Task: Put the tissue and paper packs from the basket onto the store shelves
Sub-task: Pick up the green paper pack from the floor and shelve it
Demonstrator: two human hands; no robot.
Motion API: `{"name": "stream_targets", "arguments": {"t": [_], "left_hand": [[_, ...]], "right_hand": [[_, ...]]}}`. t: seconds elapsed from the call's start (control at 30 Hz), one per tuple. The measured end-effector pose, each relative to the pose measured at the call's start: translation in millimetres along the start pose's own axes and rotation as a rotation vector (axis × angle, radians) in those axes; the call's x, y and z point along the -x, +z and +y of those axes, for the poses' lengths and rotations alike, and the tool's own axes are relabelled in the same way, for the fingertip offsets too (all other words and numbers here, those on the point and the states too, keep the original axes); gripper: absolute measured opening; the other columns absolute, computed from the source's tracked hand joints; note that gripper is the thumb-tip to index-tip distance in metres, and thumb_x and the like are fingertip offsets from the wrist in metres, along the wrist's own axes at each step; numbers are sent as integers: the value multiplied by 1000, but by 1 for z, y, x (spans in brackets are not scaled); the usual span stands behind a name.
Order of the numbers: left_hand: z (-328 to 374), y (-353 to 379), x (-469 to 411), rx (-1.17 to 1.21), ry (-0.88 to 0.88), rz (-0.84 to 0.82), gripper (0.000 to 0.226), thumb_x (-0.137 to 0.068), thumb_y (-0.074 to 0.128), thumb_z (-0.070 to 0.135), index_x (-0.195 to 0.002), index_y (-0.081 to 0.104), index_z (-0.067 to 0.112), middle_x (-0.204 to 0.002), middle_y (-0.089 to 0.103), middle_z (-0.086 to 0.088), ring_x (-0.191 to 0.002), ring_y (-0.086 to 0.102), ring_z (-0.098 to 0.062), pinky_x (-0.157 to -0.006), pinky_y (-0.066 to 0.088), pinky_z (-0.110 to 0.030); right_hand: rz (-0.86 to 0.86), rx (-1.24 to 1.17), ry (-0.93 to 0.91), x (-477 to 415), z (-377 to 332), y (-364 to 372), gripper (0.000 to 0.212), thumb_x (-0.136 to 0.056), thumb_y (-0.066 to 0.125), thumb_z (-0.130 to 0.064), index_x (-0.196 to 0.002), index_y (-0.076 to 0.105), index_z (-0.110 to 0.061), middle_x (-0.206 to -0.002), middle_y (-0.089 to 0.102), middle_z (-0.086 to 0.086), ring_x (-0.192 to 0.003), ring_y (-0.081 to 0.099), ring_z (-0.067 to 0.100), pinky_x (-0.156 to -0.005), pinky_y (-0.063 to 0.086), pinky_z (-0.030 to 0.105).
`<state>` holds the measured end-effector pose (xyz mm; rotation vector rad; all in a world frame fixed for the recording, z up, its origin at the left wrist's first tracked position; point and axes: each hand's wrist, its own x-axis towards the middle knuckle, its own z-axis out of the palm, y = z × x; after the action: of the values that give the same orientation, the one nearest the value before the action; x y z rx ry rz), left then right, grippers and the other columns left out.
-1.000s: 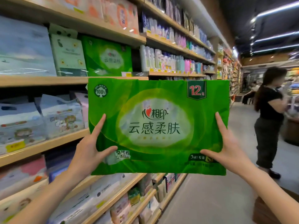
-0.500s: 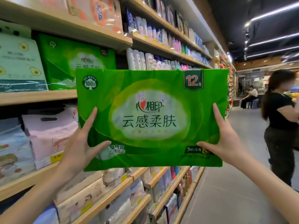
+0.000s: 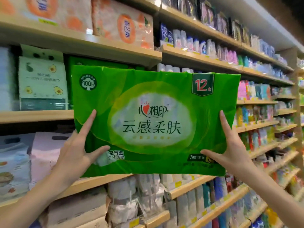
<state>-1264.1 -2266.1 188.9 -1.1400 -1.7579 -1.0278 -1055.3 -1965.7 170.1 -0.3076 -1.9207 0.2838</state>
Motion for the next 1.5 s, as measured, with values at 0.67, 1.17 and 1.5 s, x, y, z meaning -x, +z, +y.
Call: {"name": "stream_targets", "arguments": {"t": [0.67,1.17,1.5], "left_hand": [[-22,-24,-128,-440,141,377,99,-68,66,42,-145,3,37,-147,35,-11,-130,39,-31,-103,29,-34],[-98,3,-208,-587,216,449,99,-74,65,42,-148,3,21,-99,49,-10,-91,36,-15,-80,39,-38],[-134,29,-231,-515,132,394,102,-73,72,31,-147,2,30,-145,38,-11,-78,47,0,-76,36,-11]], "right_hand": [[77,-335,-321,-200,-1,103,113,-57,62,-47,-138,-16,-37,-140,29,36,-125,36,45,-103,29,52],[172,-412,-399,-298,5,188,112,-62,67,-42,-135,-19,-44,-147,17,31,-125,38,44,-103,30,50],[141,-449,-421,-334,18,245,116,-66,75,-31,-133,-18,-48,-145,18,29,-131,29,43,-106,26,49]]}}
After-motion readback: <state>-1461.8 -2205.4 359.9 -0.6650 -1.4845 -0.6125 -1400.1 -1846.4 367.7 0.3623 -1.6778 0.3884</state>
